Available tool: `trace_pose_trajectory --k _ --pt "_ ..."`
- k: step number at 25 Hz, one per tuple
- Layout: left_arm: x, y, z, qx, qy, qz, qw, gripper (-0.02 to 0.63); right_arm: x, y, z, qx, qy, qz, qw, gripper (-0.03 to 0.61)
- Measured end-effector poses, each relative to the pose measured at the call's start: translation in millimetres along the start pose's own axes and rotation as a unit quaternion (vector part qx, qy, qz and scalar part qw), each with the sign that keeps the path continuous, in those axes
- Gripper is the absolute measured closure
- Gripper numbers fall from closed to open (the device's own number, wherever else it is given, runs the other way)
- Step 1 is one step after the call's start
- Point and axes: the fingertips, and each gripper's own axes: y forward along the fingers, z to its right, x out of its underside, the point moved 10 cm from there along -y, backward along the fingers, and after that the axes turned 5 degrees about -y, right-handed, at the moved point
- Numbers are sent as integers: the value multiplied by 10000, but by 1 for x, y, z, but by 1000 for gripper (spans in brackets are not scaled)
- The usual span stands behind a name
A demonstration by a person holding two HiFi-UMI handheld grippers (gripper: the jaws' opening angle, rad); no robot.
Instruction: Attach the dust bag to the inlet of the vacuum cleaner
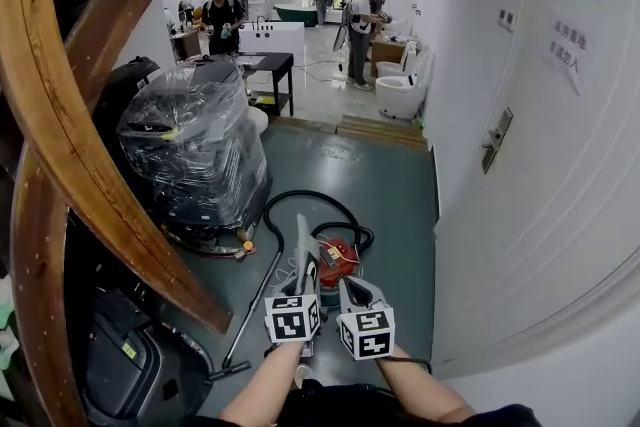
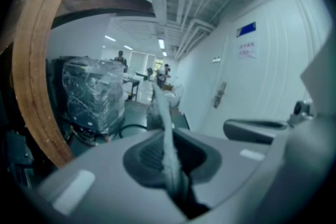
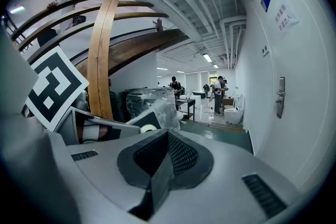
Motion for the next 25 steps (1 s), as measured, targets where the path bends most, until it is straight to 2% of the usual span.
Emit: trace_pose_trajectory --k 12,21,25 --pt "-53 58 -71 -82 -20 12 10000 591 -38 114 -12 -221 -49 5 9997 580" --pt "-60 84 -100 -308 -234 -121 9992 591 -39 155 -9 -410 -48 -168 9990 580" --pt "-59 99 -106 -532 -459 -189 9973 591 -36 174 5 -592 -113 -320 9977 580"
